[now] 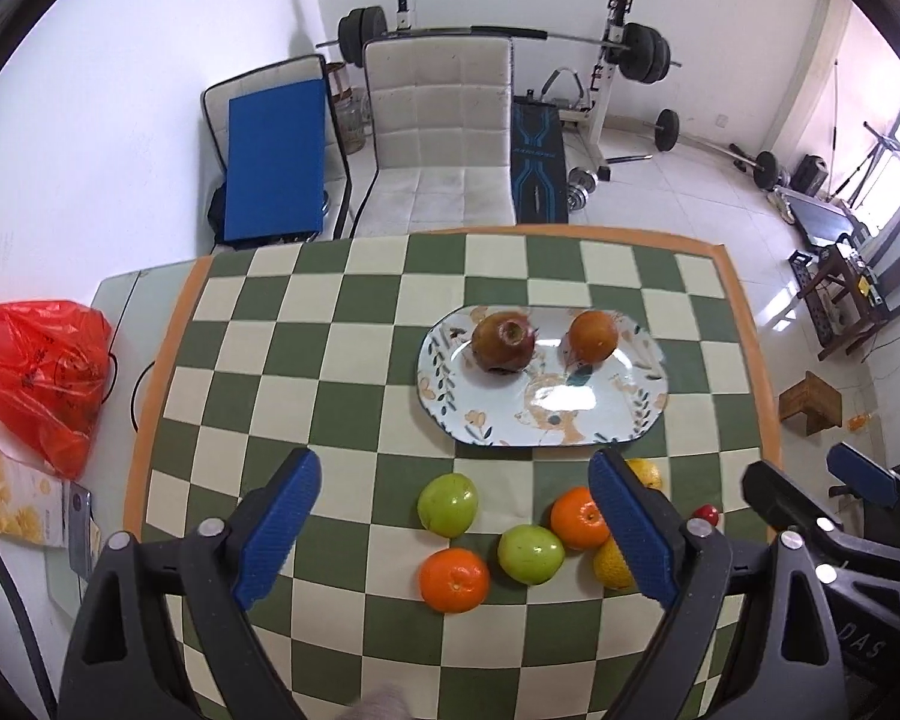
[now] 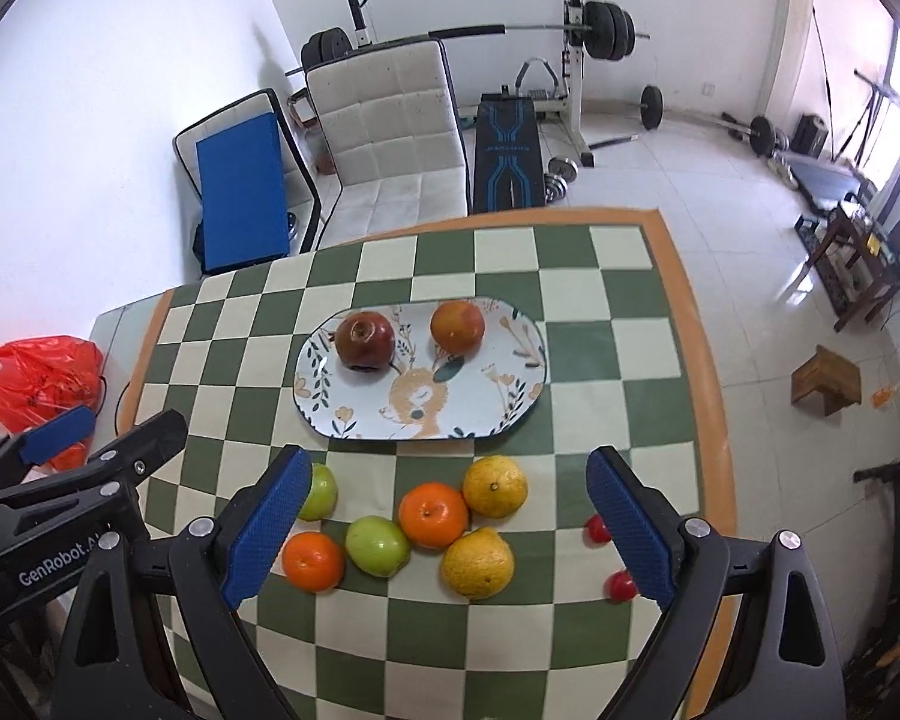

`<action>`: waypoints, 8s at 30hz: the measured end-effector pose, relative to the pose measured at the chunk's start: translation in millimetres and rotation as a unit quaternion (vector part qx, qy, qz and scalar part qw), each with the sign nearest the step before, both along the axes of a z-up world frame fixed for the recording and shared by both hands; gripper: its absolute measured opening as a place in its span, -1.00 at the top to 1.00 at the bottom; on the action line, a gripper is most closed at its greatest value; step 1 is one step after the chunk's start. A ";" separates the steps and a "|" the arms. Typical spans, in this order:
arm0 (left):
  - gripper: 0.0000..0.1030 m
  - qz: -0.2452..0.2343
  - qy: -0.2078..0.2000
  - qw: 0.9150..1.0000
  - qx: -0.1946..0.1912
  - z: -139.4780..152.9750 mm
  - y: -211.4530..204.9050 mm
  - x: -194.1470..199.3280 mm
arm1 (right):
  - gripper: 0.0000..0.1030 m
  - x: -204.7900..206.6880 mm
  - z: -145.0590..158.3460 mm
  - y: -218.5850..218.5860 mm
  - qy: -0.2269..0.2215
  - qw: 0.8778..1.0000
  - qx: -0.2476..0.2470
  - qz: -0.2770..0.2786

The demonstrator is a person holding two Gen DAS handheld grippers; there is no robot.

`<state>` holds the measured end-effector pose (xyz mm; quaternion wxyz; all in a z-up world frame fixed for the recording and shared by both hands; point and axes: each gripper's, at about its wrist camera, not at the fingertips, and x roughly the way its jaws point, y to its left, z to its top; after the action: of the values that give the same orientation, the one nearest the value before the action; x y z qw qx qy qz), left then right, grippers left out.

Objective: Organize fruits
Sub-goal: 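Lift both tools back from the plate, then grasp the orange with the left tool while the right tool grasps the yellow citrus, then place the orange and yellow citrus on the plate beside the apple, then lift both tools back from the plate, then grasp the green apple with the left tool while the right tool grasps an orange, then place the green apple and orange on the plate and release both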

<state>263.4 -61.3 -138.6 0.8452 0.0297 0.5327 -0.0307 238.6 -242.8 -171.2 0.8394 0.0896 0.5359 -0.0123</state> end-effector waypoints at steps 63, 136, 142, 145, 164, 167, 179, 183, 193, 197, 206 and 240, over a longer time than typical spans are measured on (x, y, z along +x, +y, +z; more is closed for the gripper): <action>-0.20 -0.046 0.244 0.969 0.016 -201.7 -5.7 -64.0 | -0.27 -42.8 -247.7 1.3 0.316 0.943 0.099 0.023; -0.70 -0.011 0.036 0.999 -0.005 -17.3 2.7 11.7 | -0.88 29.7 -42.8 -7.0 0.058 0.998 -0.027 0.015; -0.70 -0.011 0.021 0.999 -0.021 4.6 4.6 -6.6 | -0.88 2.8 -4.4 -4.3 0.028 0.999 -0.029 0.011; -0.70 -0.015 0.011 1.000 -0.023 12.4 2.9 -14.2 | -0.88 -6.2 10.4 -3.1 0.015 0.999 -0.031 0.008; -1.00 0.027 0.060 0.997 0.034 -48.9 23.3 15.6 | -0.88 11.8 -60.2 -8.5 0.097 0.993 0.060 -0.023; -1.00 0.034 0.096 0.994 0.050 -82.6 27.8 25.4 | -0.88 24.4 -125.6 -10.3 0.166 0.979 0.111 -0.047; -1.00 0.032 0.243 0.969 0.042 -197.0 27.0 54.9 | -0.28 40.5 -266.3 6.3 0.285 0.940 0.160 -0.096; -1.00 -0.009 0.264 0.964 0.040 -215.3 15.2 56.4 | -0.28 35.2 -269.3 8.2 0.284 0.941 0.159 -0.091; -0.01 -0.089 0.258 0.961 0.054 -235.3 -14.9 48.0 | -0.28 -8.1 -266.3 -3.3 0.307 0.940 0.128 -0.079; -0.01 -0.065 0.267 0.961 0.042 -231.5 -0.4 15.0 | -0.27 -25.1 -263.1 1.0 0.311 0.941 0.122 -0.058; -0.01 0.008 0.306 0.952 -0.013 -239.1 34.0 -56.7 | -0.26 -49.3 -245.8 30.0 0.303 0.950 0.079 0.012; 0.00 -0.005 0.226 0.971 -0.073 -169.7 26.3 -26.2 | -0.27 -45.3 -227.1 3.7 0.267 0.955 0.132 0.014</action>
<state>237.2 -35.0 -308.3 0.7027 -0.0374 0.7060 -0.0797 193.4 -239.2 -398.3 0.6467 0.1857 0.7383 0.0466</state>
